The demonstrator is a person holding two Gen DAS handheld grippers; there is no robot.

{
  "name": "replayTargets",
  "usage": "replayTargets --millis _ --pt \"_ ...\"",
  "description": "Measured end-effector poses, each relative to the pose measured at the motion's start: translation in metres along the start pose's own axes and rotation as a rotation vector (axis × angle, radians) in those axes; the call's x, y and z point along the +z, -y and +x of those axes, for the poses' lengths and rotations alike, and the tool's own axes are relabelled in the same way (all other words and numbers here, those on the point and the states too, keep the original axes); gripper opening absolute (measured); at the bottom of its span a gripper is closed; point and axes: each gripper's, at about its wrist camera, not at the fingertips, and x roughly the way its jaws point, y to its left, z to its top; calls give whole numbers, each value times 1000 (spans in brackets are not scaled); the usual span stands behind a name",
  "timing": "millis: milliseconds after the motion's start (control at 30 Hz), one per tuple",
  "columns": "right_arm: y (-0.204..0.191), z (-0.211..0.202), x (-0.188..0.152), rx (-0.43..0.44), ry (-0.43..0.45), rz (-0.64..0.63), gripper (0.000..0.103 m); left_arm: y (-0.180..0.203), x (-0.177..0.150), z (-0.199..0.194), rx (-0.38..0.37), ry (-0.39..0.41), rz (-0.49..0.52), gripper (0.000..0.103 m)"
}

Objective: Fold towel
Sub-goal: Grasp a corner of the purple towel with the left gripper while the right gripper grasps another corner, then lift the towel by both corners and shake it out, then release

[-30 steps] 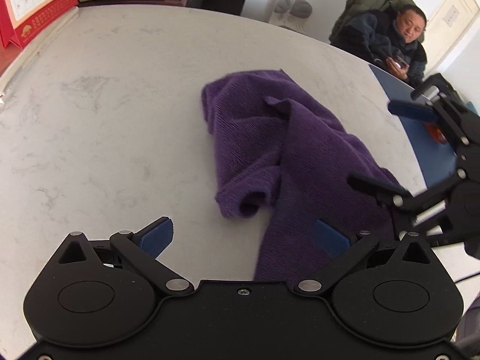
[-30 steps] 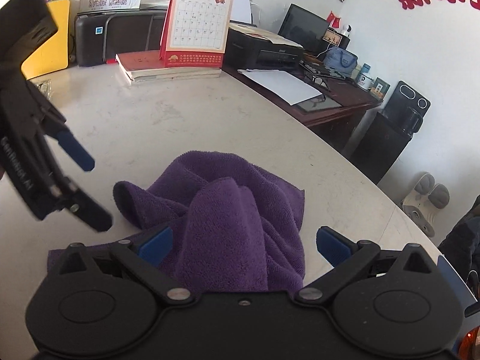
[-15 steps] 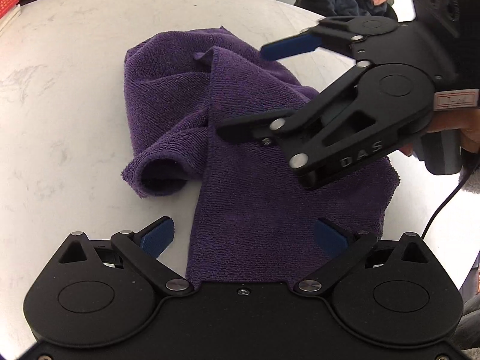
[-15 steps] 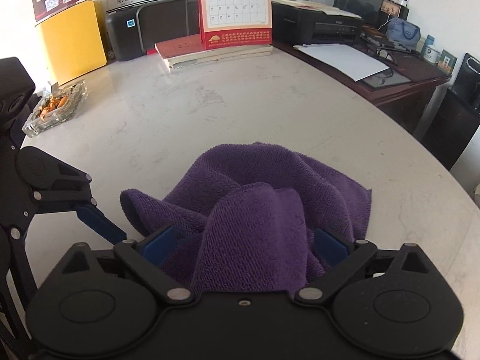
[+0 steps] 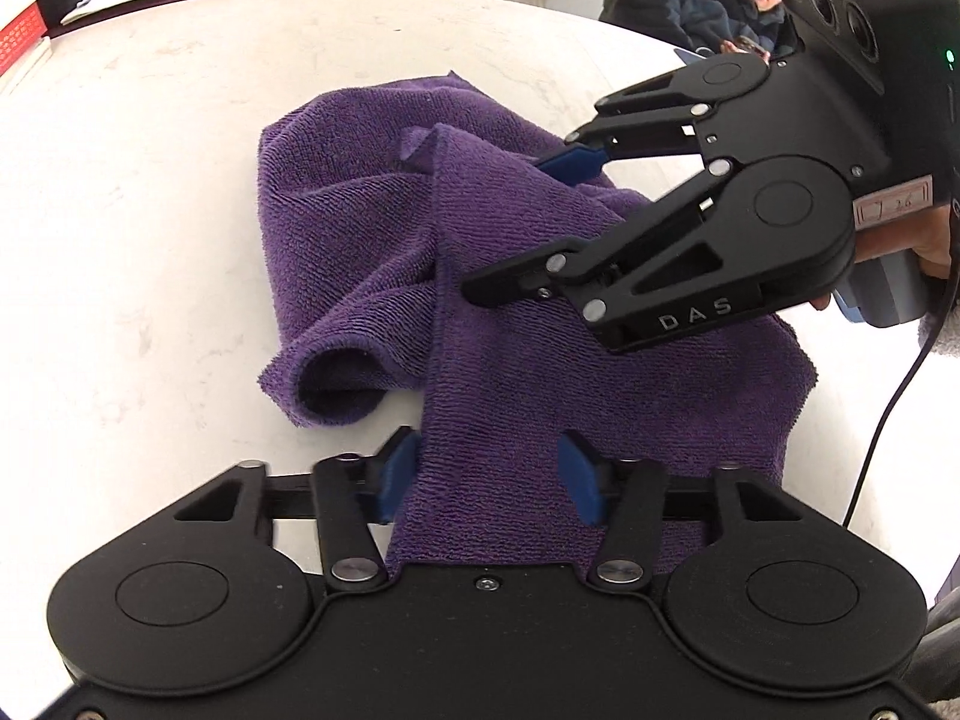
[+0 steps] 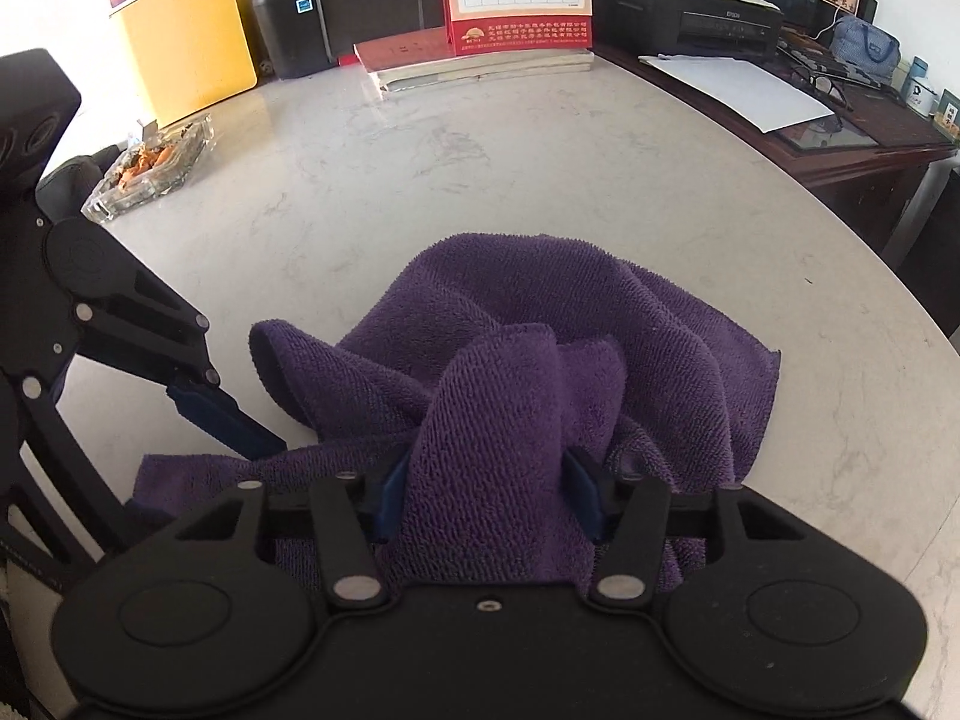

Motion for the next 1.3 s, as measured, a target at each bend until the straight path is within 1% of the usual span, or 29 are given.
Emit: replayTargets --millis 67,100,200,267,333,400,433,500,600,700,733,833,933,1067,1200,1233,1300 --pt "-1 -1 -1 3 11 -12 46 0 0 0 -15 -19 -17 15" --pt "-1 -1 -2 6 16 -15 44 0 0 0 -20 -29 -24 13" --pt "0 -3 -4 15 29 -10 35 1 0 1 -27 -41 -33 11" --pt "2 -5 -4 18 39 -3 26 -1 2 3 -27 -47 -45 11" --pt "4 -9 -5 18 58 14 20 -1 4 3 -29 -58 -62 11" --pt "5 -18 -5 22 87 46 17 -2 4 2 -33 -75 -88 9" --pt "5 -25 -6 23 105 66 17 -2 5 1 -37 -78 -104 4" --pt "4 -39 -8 22 145 115 16 -3 4 -3 -65 -54 -131 3" --pt "3 -62 -14 23 205 201 14 -3 3 -20 -106 7 -149 3" --pt "-1 -97 -16 16 301 287 13 -1 4 -40 -139 72 -154 2" --pt "-2 -106 -15 10 324 292 13 -2 6 -50 -148 101 -150 2" --pt "-6 -136 -1 -14 404 272 12 -10 15 -89 -217 186 -188 2" --pt "-6 -164 30 -14 484 228 12 -19 27 -134 -264 283 -199 2" --pt "0 -199 99 25 595 144 12 -45 46 -215 -323 453 -207 2" --pt "3 -225 170 75 683 92 10 -73 62 -290 -342 606 -232 2" --pt "3 -233 192 100 713 87 8 -78 65 -306 -344 636 -233 2" --pt "0 -247 226 138 772 75 8 -88 69 -349 -331 721 -240 2"
